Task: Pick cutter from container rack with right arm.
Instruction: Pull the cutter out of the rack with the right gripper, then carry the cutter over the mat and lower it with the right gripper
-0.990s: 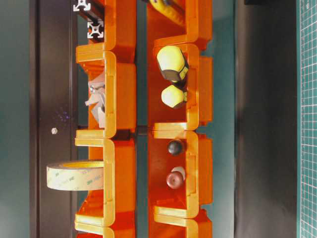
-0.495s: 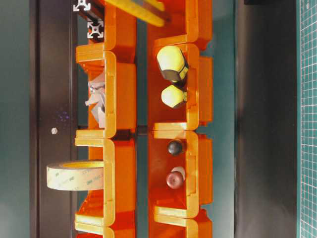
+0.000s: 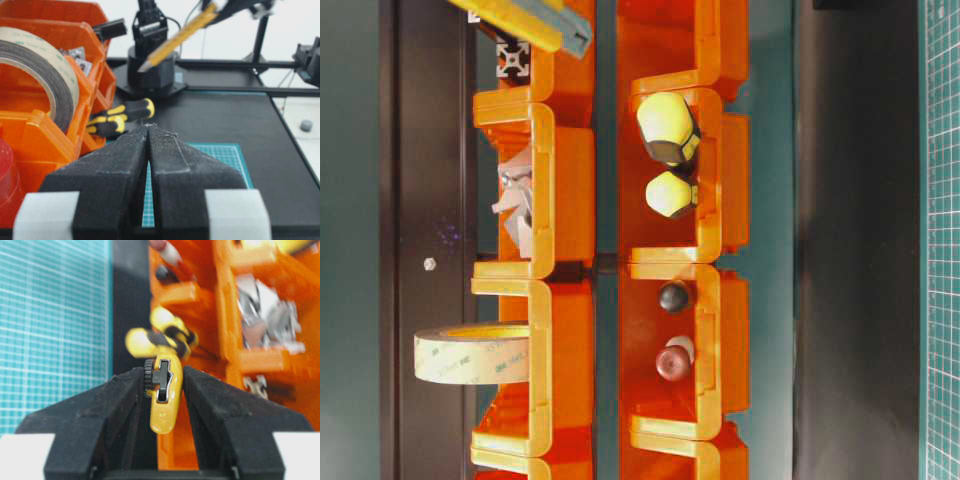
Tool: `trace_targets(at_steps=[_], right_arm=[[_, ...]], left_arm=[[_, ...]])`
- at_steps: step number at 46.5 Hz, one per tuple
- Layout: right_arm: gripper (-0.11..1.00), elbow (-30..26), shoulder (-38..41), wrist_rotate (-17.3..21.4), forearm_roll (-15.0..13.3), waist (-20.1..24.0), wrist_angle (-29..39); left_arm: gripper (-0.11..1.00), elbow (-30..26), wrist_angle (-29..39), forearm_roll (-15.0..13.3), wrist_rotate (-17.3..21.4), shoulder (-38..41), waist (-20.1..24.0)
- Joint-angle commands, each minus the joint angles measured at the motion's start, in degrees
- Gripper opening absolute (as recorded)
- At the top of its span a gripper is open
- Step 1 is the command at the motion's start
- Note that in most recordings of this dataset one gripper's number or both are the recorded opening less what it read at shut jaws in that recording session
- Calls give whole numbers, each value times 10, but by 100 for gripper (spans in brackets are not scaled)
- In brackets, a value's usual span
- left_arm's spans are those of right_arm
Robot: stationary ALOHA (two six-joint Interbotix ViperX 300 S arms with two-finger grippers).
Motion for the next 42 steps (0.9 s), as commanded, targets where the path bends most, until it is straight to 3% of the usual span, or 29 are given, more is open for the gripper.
trace_targets(at_steps=[1,14,27,42], right_arm=[[27,-35,19,-2,-11,12,-30],[27,-9,102,-4,-13,-8,-175],[27,41,159,-2,-47,-100,-352],[27,47,214,-2,-60,-171,-456]], left_arm=[[0,-11,-4,2,-2,2,2],[0,-11,-3,1,-2,-4,0],[0,-11,-3,1,-2,-4,-3],[0,-11,-3,1,-2,-4,-5]])
